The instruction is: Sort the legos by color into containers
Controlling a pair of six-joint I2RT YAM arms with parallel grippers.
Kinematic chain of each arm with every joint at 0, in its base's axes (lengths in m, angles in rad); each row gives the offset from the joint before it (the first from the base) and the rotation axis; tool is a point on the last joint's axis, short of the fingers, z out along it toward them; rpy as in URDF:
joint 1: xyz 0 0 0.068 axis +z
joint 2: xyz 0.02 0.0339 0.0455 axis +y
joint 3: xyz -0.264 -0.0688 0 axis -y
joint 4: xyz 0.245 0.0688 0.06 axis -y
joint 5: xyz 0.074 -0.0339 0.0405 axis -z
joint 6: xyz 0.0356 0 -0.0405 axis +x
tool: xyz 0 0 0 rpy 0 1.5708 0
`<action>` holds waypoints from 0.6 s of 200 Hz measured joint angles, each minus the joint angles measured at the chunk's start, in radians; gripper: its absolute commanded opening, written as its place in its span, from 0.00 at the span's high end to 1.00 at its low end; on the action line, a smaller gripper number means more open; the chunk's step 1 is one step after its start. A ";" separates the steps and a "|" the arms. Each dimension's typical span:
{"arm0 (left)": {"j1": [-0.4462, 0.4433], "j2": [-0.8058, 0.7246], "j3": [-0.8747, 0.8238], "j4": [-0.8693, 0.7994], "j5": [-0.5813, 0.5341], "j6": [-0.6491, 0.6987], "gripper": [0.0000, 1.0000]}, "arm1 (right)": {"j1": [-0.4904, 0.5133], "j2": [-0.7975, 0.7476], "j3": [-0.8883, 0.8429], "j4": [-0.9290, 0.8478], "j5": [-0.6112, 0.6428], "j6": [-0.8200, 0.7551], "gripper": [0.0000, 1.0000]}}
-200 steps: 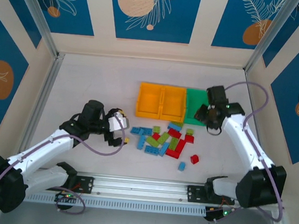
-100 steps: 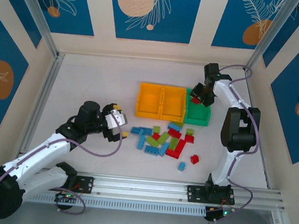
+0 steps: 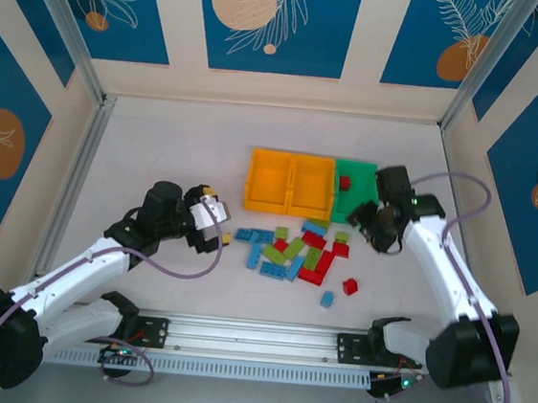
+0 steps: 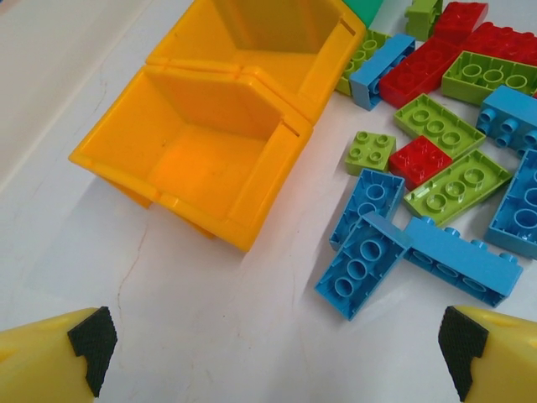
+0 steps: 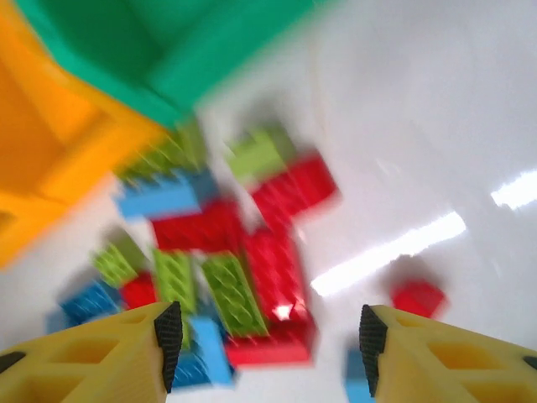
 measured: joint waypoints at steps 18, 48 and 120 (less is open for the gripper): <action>0.000 0.018 0.000 0.007 0.000 -0.006 0.00 | 0.007 -0.076 -0.092 -0.086 -0.018 0.068 0.33; 0.000 0.036 0.000 0.006 0.000 -0.015 0.00 | 0.011 -0.072 -0.166 -0.146 -0.049 0.122 0.31; 0.000 0.023 0.000 0.005 0.042 -0.014 0.00 | 0.034 0.232 -0.206 -0.002 -0.117 0.106 0.28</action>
